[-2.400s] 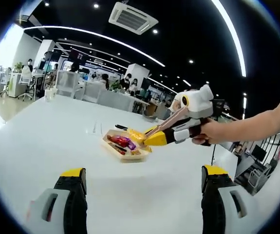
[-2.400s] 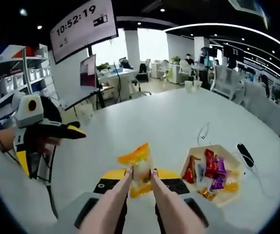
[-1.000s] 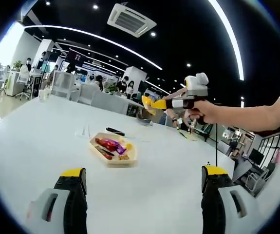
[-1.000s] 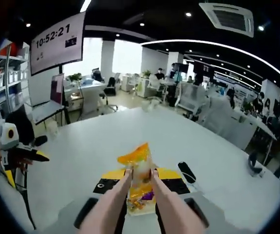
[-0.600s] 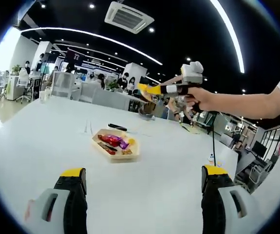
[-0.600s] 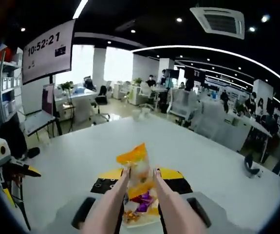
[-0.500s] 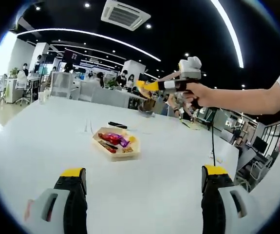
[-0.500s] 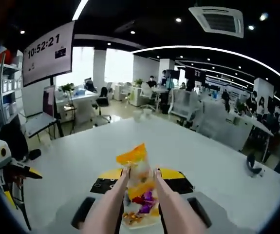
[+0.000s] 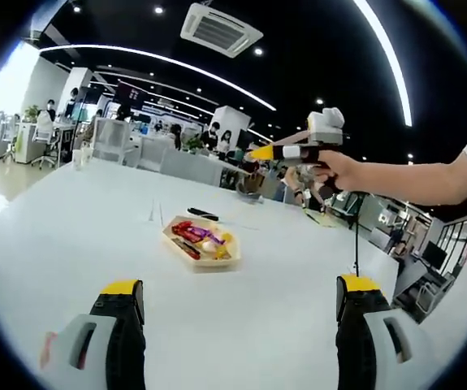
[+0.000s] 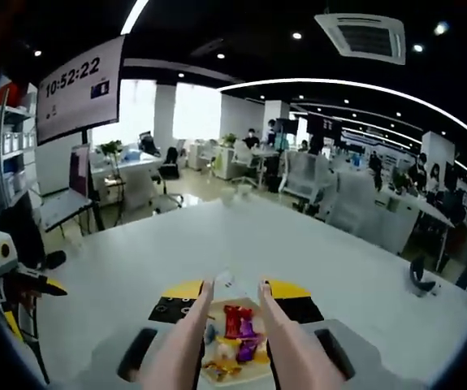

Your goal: Place the target food into the container with the food tongs after gripping and lifting it, then release it inside without dropping or visibly crushing the food.

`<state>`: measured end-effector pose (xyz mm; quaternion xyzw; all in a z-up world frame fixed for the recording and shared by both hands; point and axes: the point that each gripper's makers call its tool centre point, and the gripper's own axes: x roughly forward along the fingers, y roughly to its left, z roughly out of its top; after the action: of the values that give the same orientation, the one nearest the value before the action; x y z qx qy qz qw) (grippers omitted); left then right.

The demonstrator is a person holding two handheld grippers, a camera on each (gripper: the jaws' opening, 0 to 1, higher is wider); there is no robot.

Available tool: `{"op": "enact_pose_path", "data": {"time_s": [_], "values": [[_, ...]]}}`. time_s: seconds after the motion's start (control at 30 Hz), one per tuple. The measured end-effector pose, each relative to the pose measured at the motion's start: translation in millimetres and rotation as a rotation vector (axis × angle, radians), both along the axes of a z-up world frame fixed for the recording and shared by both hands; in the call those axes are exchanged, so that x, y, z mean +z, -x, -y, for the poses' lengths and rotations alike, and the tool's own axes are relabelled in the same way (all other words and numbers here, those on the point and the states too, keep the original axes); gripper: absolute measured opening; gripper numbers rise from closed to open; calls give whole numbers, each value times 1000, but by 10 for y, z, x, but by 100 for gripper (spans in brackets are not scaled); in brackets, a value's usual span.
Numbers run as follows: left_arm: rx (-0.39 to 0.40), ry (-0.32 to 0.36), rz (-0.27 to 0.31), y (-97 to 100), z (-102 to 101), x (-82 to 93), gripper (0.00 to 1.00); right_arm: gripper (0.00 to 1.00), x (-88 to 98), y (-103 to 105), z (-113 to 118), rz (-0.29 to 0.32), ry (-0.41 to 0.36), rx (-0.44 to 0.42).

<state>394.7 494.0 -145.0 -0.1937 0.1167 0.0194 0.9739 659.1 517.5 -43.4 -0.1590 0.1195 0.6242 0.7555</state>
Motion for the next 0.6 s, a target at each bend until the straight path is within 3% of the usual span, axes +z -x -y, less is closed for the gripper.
{"op": "enact_pose_path", "data": {"time_s": [0.23,0.6], "values": [[0,7,9,-8,-41,9,99,28,36,-123,32,-19,-15,-29],[5,33,27,22,-113,44,99,29,-91,19,102,-45,-4,-26]]}}
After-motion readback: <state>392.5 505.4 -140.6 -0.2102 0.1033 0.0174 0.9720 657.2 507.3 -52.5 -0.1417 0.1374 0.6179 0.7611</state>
